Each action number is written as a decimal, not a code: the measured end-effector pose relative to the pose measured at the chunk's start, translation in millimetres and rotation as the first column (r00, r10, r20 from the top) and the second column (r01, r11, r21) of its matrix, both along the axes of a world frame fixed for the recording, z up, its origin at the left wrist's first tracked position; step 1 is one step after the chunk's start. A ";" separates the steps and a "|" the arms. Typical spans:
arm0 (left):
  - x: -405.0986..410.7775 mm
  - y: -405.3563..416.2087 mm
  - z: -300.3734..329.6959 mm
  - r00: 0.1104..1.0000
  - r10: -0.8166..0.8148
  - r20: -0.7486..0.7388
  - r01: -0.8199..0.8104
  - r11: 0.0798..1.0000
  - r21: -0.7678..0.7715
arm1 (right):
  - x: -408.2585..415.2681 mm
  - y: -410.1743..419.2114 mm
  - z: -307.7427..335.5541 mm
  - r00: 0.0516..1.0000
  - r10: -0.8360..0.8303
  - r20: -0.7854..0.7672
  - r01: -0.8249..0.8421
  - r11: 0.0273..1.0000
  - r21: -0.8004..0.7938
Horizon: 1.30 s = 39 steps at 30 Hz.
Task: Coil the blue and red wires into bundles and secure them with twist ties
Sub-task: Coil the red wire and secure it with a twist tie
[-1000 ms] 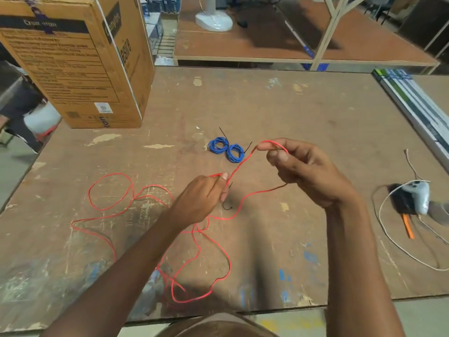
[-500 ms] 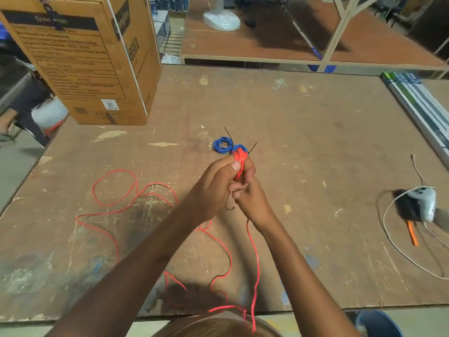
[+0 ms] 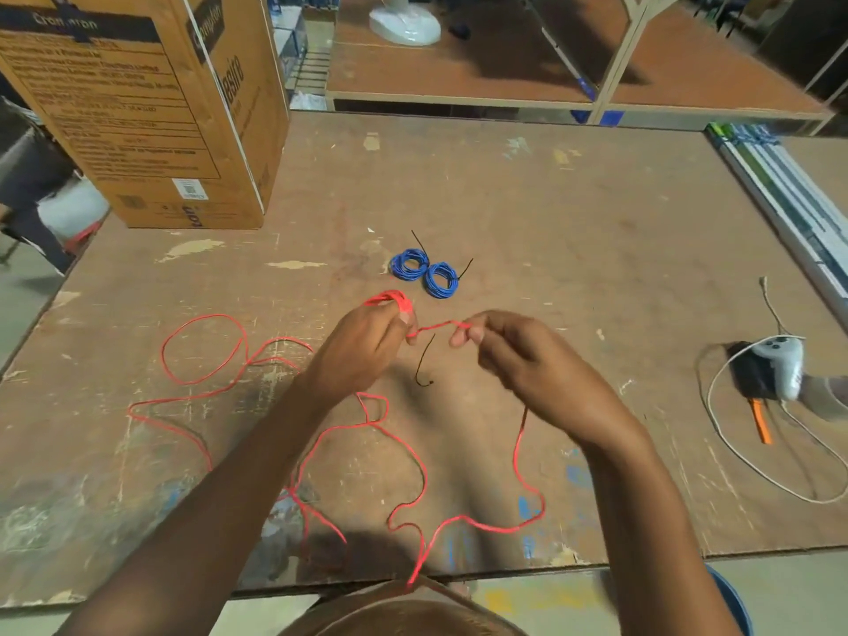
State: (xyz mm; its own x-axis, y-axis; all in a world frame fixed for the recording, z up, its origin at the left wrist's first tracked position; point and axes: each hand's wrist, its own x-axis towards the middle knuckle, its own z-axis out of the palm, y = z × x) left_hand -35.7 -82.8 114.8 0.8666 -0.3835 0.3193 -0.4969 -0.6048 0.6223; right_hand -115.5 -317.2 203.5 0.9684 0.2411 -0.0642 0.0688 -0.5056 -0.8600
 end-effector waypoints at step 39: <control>-66.2 -21.0 4.2 0.929 -0.027 -0.369 -0.005 0.996 -0.086 | 17.1 -16.4 -2.2 0.954 0.004 0.298 0.082 0.958 -0.273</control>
